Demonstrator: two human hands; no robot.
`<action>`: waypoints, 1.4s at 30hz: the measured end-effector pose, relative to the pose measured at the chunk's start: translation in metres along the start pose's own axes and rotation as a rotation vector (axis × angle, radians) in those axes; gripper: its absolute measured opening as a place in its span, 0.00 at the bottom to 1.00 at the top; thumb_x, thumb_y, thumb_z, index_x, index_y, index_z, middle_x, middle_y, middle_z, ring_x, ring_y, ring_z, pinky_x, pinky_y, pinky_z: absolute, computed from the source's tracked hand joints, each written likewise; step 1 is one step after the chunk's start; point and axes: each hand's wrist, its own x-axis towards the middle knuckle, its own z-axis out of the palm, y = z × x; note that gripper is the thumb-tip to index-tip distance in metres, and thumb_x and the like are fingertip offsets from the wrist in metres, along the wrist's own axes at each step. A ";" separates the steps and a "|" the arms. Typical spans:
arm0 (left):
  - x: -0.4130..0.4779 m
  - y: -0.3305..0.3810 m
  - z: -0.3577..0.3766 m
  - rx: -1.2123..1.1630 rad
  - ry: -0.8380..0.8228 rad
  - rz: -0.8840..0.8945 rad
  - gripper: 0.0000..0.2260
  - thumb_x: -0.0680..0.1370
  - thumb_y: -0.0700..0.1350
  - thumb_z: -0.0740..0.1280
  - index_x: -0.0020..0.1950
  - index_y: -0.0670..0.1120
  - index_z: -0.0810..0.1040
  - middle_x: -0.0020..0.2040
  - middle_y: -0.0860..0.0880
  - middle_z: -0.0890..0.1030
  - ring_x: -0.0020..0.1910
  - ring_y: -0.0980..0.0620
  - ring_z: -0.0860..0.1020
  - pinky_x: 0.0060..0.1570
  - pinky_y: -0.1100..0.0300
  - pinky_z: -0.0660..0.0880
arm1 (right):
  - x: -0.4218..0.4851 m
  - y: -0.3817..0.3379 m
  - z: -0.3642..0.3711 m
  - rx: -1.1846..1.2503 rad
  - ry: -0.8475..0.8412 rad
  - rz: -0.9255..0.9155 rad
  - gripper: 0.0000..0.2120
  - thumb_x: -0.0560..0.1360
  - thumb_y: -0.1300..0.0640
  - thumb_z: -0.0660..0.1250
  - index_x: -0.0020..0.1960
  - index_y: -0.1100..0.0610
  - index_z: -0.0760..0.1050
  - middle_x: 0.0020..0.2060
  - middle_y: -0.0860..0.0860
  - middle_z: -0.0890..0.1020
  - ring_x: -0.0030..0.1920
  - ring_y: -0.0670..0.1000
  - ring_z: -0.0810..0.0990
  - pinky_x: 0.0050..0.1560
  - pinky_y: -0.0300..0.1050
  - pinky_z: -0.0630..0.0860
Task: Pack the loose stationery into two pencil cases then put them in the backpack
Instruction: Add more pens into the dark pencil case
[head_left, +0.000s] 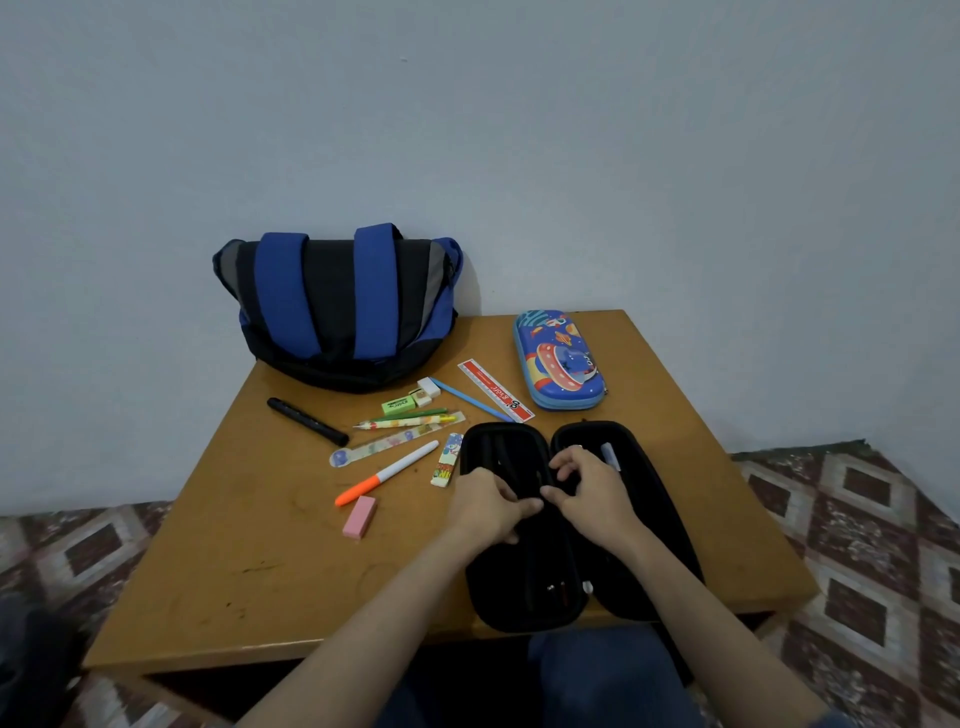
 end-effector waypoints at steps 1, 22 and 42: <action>-0.001 -0.001 0.003 -0.007 -0.007 0.000 0.09 0.73 0.47 0.72 0.37 0.45 0.76 0.34 0.48 0.79 0.25 0.57 0.76 0.29 0.67 0.74 | 0.000 0.000 0.000 -0.001 0.002 -0.004 0.13 0.72 0.57 0.71 0.54 0.55 0.73 0.45 0.47 0.75 0.46 0.46 0.74 0.45 0.39 0.69; 0.012 -0.019 -0.053 -0.459 0.072 -0.005 0.05 0.78 0.35 0.63 0.44 0.44 0.75 0.44 0.45 0.79 0.41 0.52 0.79 0.44 0.60 0.79 | -0.001 -0.013 -0.003 -0.118 -0.009 0.022 0.20 0.66 0.49 0.76 0.50 0.53 0.69 0.44 0.48 0.75 0.46 0.47 0.75 0.45 0.44 0.73; 0.107 -0.081 -0.123 0.516 0.447 0.070 0.12 0.80 0.44 0.61 0.56 0.42 0.81 0.44 0.43 0.80 0.42 0.44 0.76 0.33 0.58 0.68 | 0.000 -0.012 -0.008 -0.074 -0.075 0.054 0.20 0.65 0.48 0.76 0.48 0.51 0.68 0.43 0.46 0.74 0.48 0.47 0.76 0.56 0.43 0.66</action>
